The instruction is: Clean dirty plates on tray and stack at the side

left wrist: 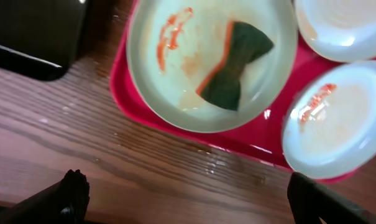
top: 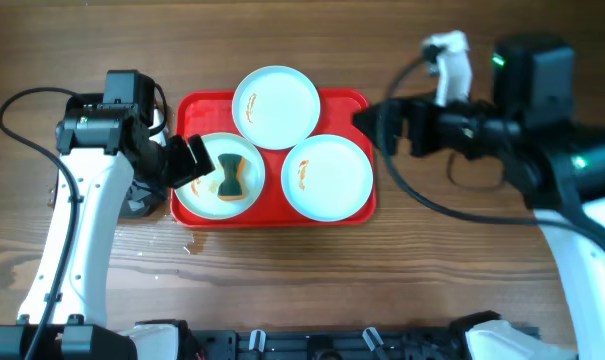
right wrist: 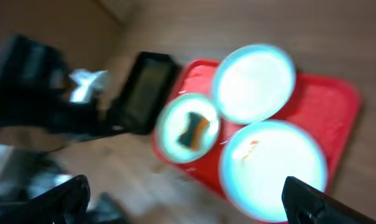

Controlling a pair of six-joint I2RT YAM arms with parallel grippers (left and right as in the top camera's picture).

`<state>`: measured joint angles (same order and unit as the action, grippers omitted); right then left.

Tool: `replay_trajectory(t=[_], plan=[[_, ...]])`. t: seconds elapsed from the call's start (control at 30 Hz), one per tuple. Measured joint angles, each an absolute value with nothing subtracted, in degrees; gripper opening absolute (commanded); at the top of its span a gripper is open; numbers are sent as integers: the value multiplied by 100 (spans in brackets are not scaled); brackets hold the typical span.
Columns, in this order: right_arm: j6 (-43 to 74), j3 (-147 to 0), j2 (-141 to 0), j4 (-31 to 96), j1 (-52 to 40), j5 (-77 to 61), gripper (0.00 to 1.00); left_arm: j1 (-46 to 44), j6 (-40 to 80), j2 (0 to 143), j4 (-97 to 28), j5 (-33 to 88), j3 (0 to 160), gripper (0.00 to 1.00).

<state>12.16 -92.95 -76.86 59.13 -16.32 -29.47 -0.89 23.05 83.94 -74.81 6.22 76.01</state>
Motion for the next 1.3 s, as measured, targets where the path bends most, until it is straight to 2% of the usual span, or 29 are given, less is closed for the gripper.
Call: replay_trajectory(t=[0.13,0.2,0.3,0.37,0.4,0.57,0.8,0.83,0.87,0.97,1.07,1.13,1.2,1.3], plan=[[1437,-9408,-8385,5347,-1925,-2475,98,-89,2655,8394,-7478,99,7601,99],[1704,-9424,-8785,4978,-1970,-2661,77,-89,2744,8394,-7481,-60,7601,98],[1984,-9435,-9620,4860,-2309,-2604,70,-89,2821,8394,-7459,-322,7601,94],[2167,-9439,-10141,4803,-2657,-2265,56,-89,2851,8394,-7456,-473,7601,83],[2224,-9439,-10497,4689,-2880,-2121,52,-89,2875,8396,-7456,-526,7601,80],[2512,-9432,-11633,4322,-3527,-1651,53,-89,2906,8412,-7236,-663,7441,82],[2829,-9432,-12223,3854,-4069,-1125,53,-89,2906,8475,-7002,-705,7137,82],[2884,-9432,-12324,3795,-4195,-1076,53,-89,2906,8475,-7002,-705,7137,83],[2952,-9432,-12403,3787,-4318,-991,51,-89,2906,8475,-7002,-705,7137,88],[3173,-9432,-12567,3811,-4578,-646,50,-89,2923,8475,-7004,-709,7137,88],[3260,-9432,-12608,3824,-4635,-392,40,-84,2926,8475,-7004,-749,7137,86],[3293,-9432,-12608,3837,-4635,-263,37,-84,2926,8475,-7004,-746,7137,84],[3310,-9432,-12613,3848,-4630,-139,28,-84,2926,8475,-7004,-746,7137,82],[3341,-9435,-12634,3839,-4630,-64,22,-84,2926,8475,-7002,-746,7137,78]])
